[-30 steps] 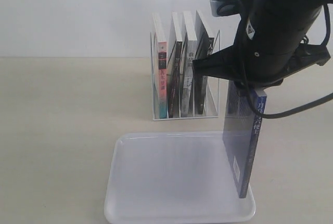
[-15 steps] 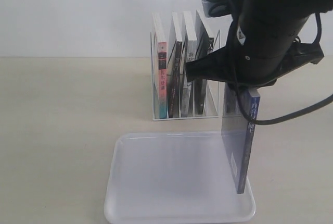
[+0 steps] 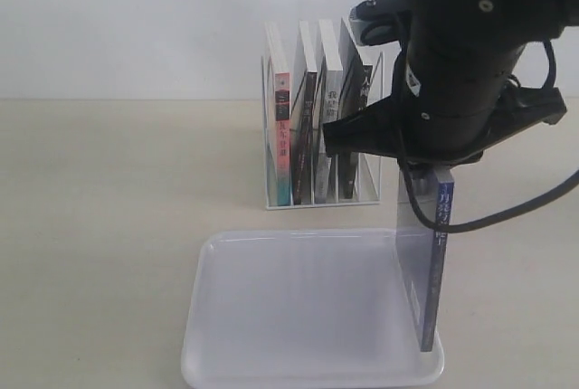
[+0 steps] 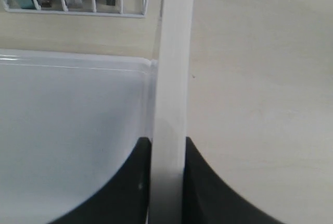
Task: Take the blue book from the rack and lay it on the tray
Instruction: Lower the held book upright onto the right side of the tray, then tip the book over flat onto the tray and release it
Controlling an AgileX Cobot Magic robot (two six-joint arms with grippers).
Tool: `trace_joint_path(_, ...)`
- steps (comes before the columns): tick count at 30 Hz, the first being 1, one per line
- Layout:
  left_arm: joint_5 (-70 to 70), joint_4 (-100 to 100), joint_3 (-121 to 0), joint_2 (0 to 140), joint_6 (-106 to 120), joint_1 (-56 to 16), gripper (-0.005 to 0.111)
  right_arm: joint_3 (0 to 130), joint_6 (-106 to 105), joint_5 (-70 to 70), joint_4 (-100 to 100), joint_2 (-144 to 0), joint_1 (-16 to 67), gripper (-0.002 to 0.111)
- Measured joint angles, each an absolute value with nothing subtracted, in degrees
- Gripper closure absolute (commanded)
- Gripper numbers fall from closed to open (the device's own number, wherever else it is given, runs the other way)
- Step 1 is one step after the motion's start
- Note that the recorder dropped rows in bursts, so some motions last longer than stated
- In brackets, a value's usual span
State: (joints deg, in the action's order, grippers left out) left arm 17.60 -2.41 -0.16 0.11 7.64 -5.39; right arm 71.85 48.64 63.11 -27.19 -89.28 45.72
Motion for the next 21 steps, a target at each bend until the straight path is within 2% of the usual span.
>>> trace_joint_path(6,17.60,-2.41,-0.16,0.11,7.64,-5.39,0.102,67.77,51.97,58.23,-30.29,-88.96,45.87,0.109)
trace_joint_path(21,17.60,-2.41,-0.16,0.11,7.64,-5.39,0.102,66.86,52.92,56.85,-31.96,-88.96,47.47,0.109)
